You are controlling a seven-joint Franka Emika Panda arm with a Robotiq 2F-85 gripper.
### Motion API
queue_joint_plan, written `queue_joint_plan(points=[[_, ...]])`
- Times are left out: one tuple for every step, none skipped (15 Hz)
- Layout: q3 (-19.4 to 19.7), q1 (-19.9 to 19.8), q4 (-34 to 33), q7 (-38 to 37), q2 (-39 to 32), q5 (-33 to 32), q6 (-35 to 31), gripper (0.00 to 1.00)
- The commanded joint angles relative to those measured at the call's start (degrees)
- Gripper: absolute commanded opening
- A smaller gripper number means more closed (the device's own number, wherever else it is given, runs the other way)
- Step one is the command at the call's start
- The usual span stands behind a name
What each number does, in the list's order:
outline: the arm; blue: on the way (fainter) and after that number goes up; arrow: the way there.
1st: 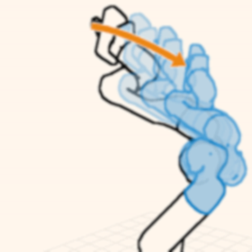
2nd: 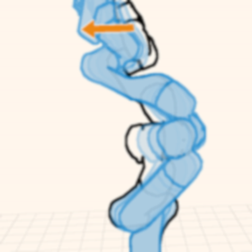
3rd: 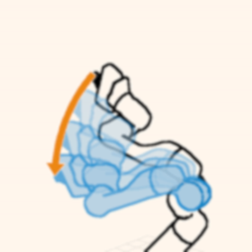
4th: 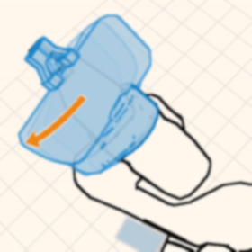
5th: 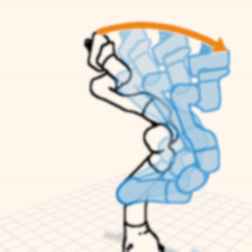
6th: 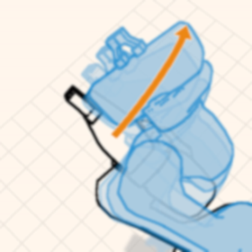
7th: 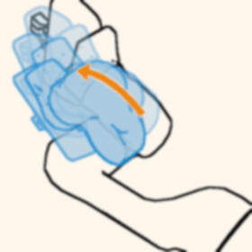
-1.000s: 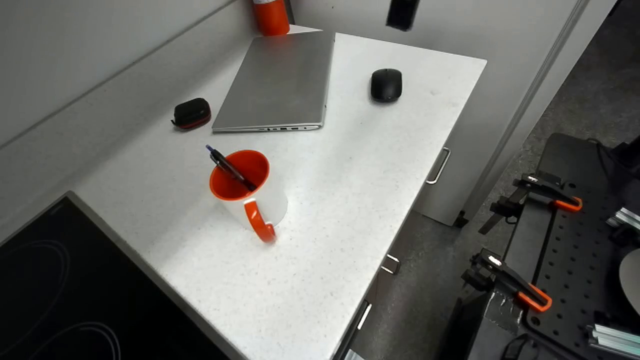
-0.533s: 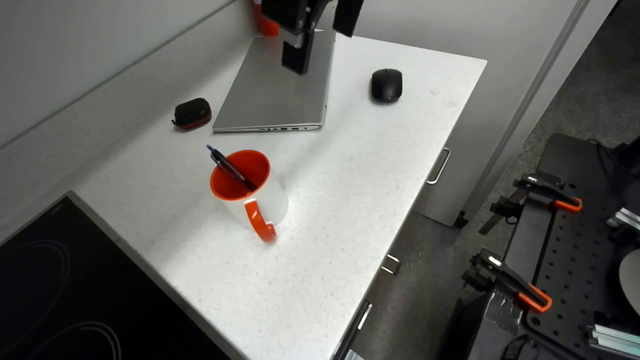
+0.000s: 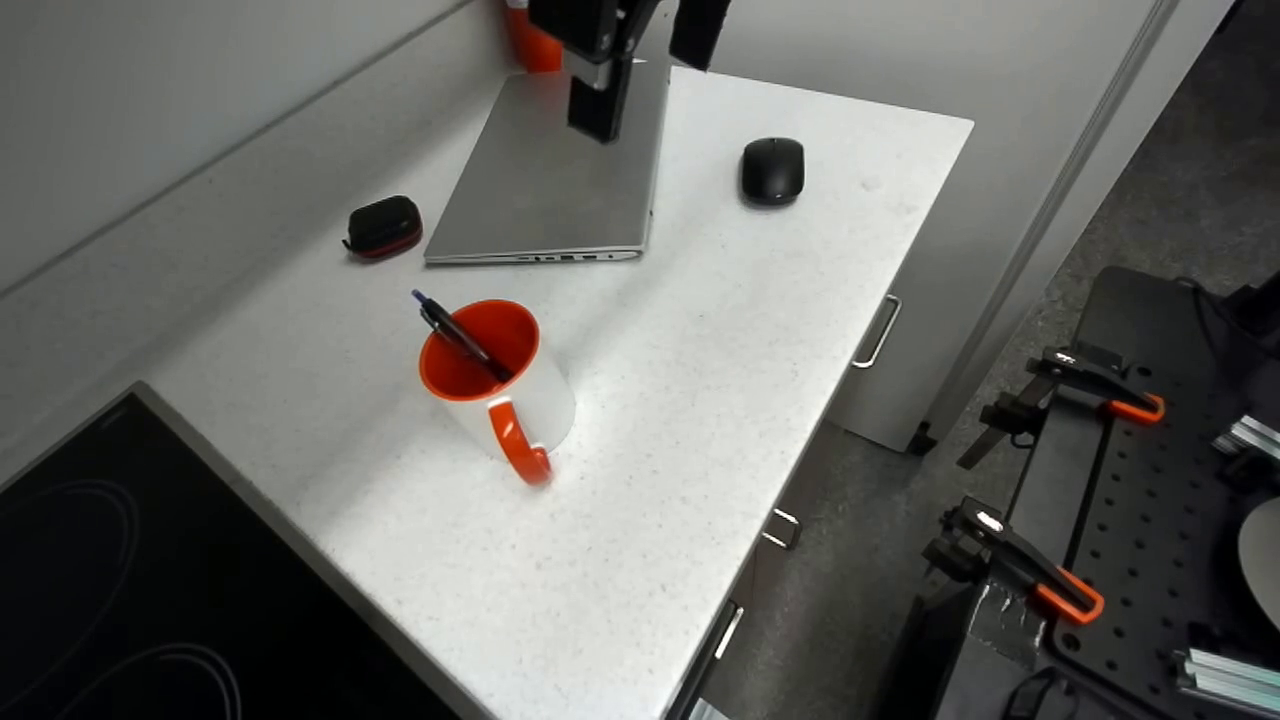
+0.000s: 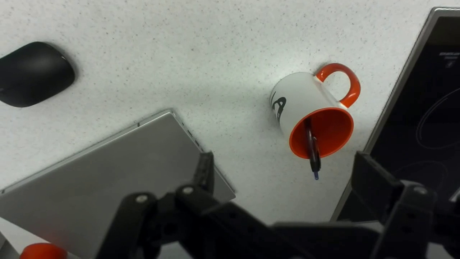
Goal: Put the pen on the table
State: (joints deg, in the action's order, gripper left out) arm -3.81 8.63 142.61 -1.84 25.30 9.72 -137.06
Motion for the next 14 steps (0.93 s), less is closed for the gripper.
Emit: queue_joint_plan(points=[[-1.23, 0.07, -1.19, -0.14, -2.64, -0.21, -2.3, 1.0], [-1.85, 0.24, -1.44, -0.64, -3.6, -0.19, -3.78, 1.0], [-2.02, 1.04, -1.77, 0.11, -4.64, 0.7, -5.34, 1.0], [-2.62, 1.42, -2.27, 0.05, -6.04, 0.75, -6.92, 1.0], [-3.48, 1.55, -2.67, -0.31, -7.63, 0.2, -9.27, 1.0], [-3.85, 2.12, -3.28, 0.22, -9.29, 0.39, -10.86, 1.0], [-4.46, 2.42, -4.03, 0.19, -11.22, 0.22, -12.59, 1.0], [-4.83, 2.9, -4.88, 0.44, -13.02, 0.44, -13.55, 1.0], [-5.22, 3.29, -5.79, 0.57, -14.84, 0.64, -14.35, 1.0], [-5.81, 3.43, -6.79, 0.39, -17.03, 0.19, -15.68, 1.0], [-6.29, 3.43, -7.9, 0.08, -19.04, -0.36, -16.78, 1.0], [-6.66, 3.35, -8.9, -0.21, -20.81, -0.81, -17.69, 1.0], [-6.77, 3.57, -10.04, 0.41, -22.58, -0.18, -18.28, 1.0], [-7.0, 3.51, -11.05, 0.59, -24.19, -0.35, -18.89, 1.0]])
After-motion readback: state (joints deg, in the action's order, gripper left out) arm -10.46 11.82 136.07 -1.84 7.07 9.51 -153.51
